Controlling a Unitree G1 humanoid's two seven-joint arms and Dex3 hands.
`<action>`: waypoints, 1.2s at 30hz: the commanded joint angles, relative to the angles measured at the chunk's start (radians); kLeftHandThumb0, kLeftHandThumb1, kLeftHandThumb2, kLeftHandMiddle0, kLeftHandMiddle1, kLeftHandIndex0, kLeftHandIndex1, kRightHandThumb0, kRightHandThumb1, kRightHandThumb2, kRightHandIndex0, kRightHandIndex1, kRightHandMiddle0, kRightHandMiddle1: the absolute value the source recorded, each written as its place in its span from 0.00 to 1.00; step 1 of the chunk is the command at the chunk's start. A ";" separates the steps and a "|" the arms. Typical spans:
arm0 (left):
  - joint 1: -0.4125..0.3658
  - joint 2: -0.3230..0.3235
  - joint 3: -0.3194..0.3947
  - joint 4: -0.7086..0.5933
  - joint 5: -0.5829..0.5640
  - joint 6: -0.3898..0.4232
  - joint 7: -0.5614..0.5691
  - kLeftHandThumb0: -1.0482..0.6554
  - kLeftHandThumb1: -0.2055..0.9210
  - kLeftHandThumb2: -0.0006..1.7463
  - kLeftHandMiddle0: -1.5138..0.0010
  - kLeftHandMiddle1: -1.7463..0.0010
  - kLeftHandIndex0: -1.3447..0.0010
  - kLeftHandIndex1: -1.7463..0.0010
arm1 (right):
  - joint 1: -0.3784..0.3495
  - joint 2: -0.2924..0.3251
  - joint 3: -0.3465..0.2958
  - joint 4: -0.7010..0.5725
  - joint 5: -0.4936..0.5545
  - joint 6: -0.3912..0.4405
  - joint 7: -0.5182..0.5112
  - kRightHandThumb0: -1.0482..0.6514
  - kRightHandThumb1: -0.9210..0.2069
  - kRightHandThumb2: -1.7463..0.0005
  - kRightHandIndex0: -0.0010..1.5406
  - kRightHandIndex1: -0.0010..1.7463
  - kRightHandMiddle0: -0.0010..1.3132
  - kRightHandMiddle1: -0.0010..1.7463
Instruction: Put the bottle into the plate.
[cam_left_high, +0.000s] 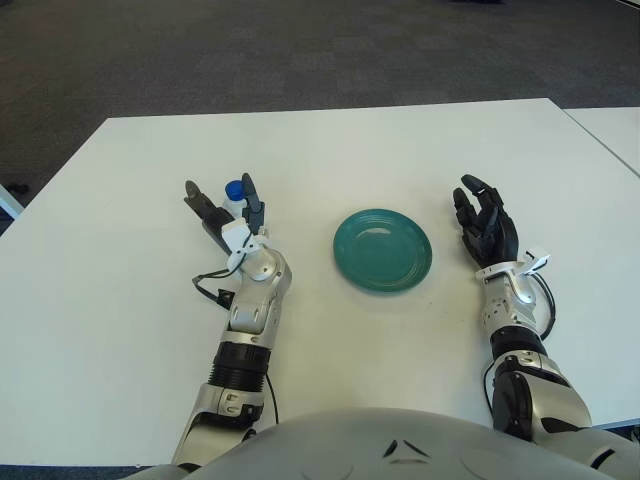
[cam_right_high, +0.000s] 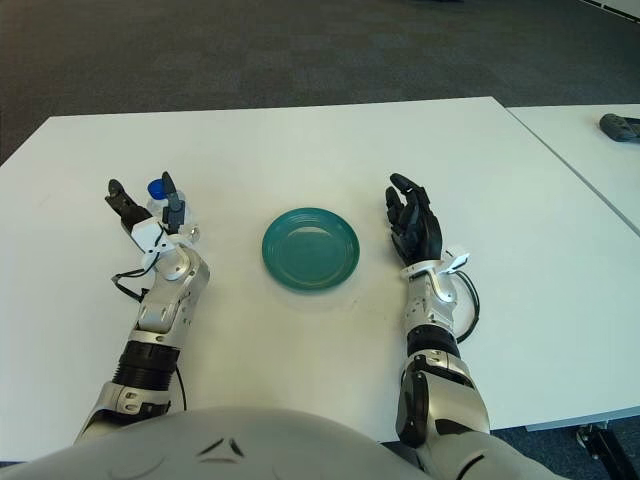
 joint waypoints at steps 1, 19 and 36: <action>0.015 -0.106 0.018 -0.030 -0.016 0.077 -0.034 0.04 1.00 0.18 0.97 0.99 1.00 0.75 | 0.036 0.001 -0.006 -0.007 0.016 -0.010 0.016 0.24 0.00 0.51 0.23 0.01 0.00 0.47; 0.049 -0.026 0.069 0.037 0.056 0.111 -0.205 0.10 0.99 0.06 0.78 0.90 1.00 0.46 | 0.070 0.027 0.004 -0.100 0.055 0.017 0.052 0.21 0.00 0.53 0.25 0.01 0.00 0.53; 0.019 0.091 0.175 0.282 0.104 -0.050 -0.444 0.11 1.00 0.07 0.73 0.84 0.92 0.40 | 0.098 0.043 0.028 -0.188 0.079 0.107 0.070 0.19 0.00 0.58 0.26 0.01 0.02 0.57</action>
